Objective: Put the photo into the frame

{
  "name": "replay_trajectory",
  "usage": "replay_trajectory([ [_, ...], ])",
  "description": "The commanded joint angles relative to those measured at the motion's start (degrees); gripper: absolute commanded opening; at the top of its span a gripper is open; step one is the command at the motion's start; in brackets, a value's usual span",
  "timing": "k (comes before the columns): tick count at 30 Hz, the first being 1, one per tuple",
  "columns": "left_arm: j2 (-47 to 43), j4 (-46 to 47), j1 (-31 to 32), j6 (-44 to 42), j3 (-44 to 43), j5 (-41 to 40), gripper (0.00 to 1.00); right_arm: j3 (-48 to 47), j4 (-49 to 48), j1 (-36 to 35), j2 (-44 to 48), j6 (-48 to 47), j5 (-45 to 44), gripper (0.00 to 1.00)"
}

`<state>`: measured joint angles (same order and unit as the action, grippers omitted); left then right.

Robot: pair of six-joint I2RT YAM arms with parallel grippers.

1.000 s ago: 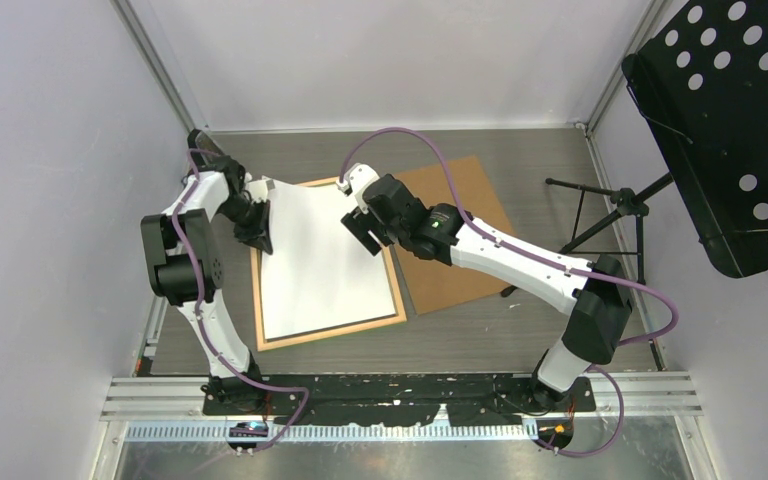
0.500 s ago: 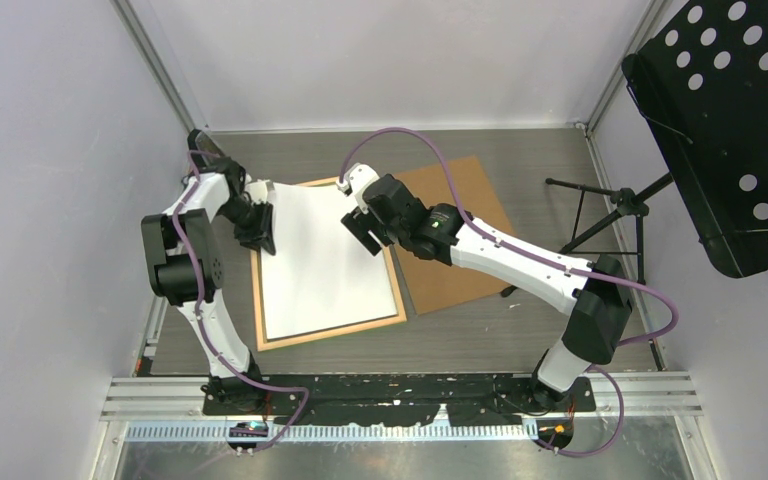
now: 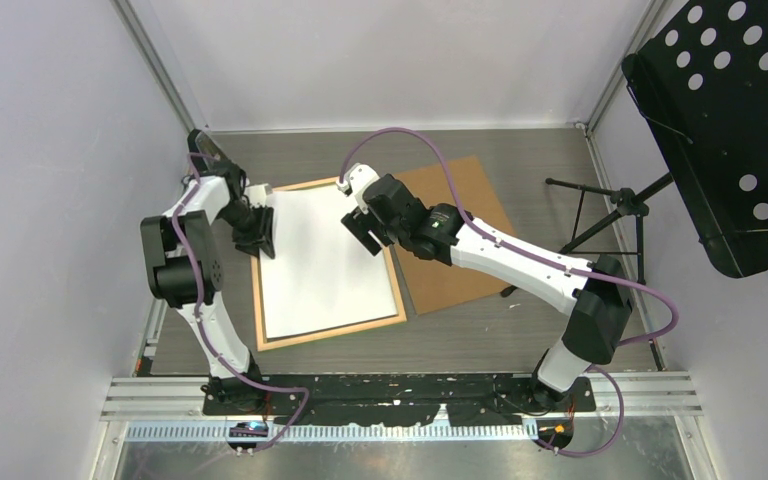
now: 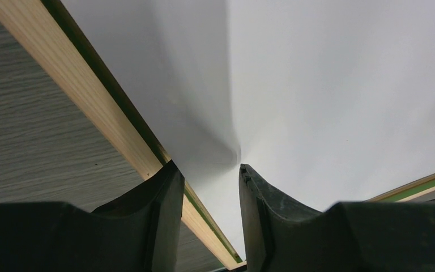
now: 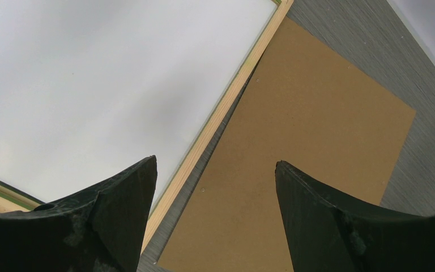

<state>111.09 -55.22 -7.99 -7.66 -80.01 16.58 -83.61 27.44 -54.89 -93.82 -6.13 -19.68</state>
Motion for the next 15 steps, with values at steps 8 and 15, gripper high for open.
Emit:
replay_trajectory([
  [8,-4.98,2.63,-0.62,0.45,2.21,-2.96,0.40,0.16,-2.22,0.31,2.60,-0.30,-0.28,0.82],
  [15,-6.80,3.34,-0.80,0.79,2.75,-3.77,0.41,0.20,-2.22,0.31,2.76,-0.37,-0.36,0.82],
])
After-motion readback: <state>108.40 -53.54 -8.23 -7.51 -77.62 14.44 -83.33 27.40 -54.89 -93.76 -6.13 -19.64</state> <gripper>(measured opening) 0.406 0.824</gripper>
